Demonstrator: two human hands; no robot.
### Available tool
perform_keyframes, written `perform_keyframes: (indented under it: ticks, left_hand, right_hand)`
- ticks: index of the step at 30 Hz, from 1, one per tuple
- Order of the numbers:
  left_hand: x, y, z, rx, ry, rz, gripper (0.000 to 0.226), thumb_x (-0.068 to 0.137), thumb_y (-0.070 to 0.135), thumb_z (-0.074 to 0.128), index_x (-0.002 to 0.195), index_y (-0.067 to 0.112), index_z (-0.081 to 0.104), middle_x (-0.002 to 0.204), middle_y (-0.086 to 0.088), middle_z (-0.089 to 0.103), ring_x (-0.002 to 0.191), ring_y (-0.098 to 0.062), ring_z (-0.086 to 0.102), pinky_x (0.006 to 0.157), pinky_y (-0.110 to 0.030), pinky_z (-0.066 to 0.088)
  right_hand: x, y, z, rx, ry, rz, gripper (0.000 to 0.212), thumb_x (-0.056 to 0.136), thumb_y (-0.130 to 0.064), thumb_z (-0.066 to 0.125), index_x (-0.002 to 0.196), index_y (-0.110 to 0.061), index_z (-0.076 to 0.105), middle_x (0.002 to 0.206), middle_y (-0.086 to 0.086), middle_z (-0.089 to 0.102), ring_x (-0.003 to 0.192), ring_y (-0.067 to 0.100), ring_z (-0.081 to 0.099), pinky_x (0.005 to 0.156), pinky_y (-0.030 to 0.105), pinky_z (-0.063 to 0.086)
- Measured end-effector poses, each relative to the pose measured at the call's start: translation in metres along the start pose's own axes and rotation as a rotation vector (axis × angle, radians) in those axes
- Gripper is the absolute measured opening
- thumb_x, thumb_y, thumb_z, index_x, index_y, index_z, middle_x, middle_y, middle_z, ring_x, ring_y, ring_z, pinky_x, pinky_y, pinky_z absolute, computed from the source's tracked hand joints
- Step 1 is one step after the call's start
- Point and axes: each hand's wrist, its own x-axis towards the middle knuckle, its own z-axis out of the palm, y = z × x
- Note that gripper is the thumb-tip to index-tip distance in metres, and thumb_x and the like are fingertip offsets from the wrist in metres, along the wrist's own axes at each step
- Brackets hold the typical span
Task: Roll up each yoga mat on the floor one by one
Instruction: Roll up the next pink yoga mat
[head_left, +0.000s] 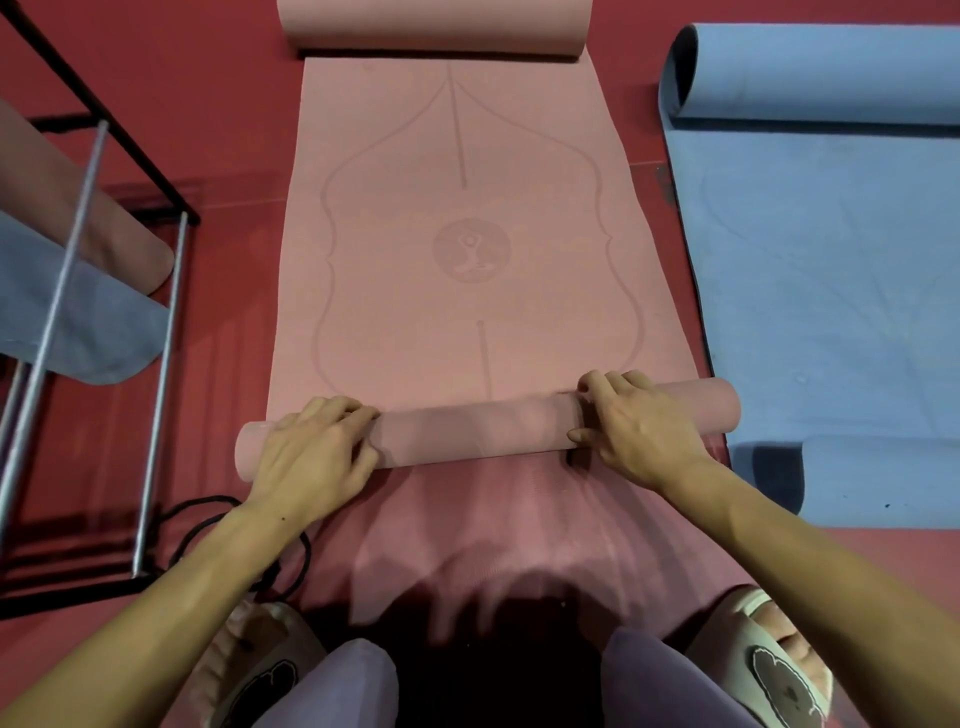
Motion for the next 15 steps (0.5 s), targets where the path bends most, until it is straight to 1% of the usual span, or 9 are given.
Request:
perform_keyframes:
  ticks: [1,3,5,7,9,12,15]
  left_hand:
    - [0.001,0.001,-0.001,0.009,-0.022,0.004,0.055,0.085,0.053,0.045,0.128,0.026,0.067,0.121,0.006,0.065,0.109,-0.025,0.061,0.082,-0.045,0.054]
    - [0.004,0.002,-0.002,0.019,-0.040,0.004,0.064,0.081,0.065,0.049,0.130,0.028,0.065,0.122,0.004,0.059,0.109,-0.026,0.058,0.086,-0.046,0.052]
    - [0.006,0.001,-0.002,0.040,-0.016,0.005,0.068,0.077,0.073,0.056,0.129,0.030,0.065,0.120,0.003,0.051,0.107,-0.025,0.054,0.090,-0.046,0.050]
    - [0.009,-0.001,-0.001,0.078,0.011,0.023,0.073,0.073,0.080,0.057,0.124,0.029,0.068,0.114,0.003,0.047,0.102,-0.024,0.049,0.089,-0.045,0.048]
    - [0.012,0.000,0.000,0.112,0.014,0.042,0.076,0.073,0.083,0.053,0.122,0.027,0.069,0.108,0.003,0.045,0.098,-0.023,0.047,0.086,-0.043,0.046]
    - [0.016,0.001,-0.003,0.144,-0.005,0.058,0.075,0.075,0.083,0.047,0.120,0.028,0.069,0.104,0.004,0.046,0.097,-0.023,0.049,0.083,-0.043,0.046]
    - [0.021,0.004,-0.009,0.167,-0.024,0.060,0.070,0.076,0.082,0.052,0.118,0.029,0.069,0.105,0.005,0.052,0.100,-0.023,0.055,0.083,-0.045,0.049]
  right_hand:
    - [0.001,-0.001,0.000,-0.013,0.005,-0.006,0.046,0.092,-0.056,0.066,0.119,-0.020,0.054,0.108,0.000,0.066,0.102,0.025,0.057,0.077,0.040,0.052]
    - [0.003,-0.001,0.001,-0.019,0.003,-0.001,0.041,0.094,-0.055,0.061,0.118,-0.021,0.055,0.109,0.000,0.066,0.103,0.026,0.056,0.079,0.041,0.053]
    - [0.006,-0.002,0.000,0.006,-0.011,0.030,0.042,0.094,-0.054,0.062,0.121,-0.022,0.057,0.114,0.001,0.065,0.106,0.027,0.054,0.082,0.043,0.053]
    - [0.009,-0.002,0.001,0.004,0.000,0.057,0.045,0.093,-0.054,0.064,0.124,-0.022,0.060,0.121,0.004,0.060,0.108,0.031,0.052,0.085,0.046,0.053]
    - [0.010,-0.002,0.003,-0.039,0.040,0.065,0.045,0.092,-0.054,0.065,0.122,-0.021,0.065,0.120,0.007,0.055,0.104,0.031,0.050,0.083,0.047,0.053]
    - [0.009,-0.002,0.006,-0.056,0.073,0.052,0.043,0.094,-0.055,0.060,0.121,-0.022,0.066,0.114,0.004,0.056,0.102,0.027,0.052,0.079,0.044,0.054]
    - [0.010,-0.001,0.005,-0.049,0.098,0.032,0.042,0.097,-0.054,0.054,0.121,-0.022,0.066,0.111,0.002,0.059,0.100,0.025,0.054,0.075,0.043,0.055]
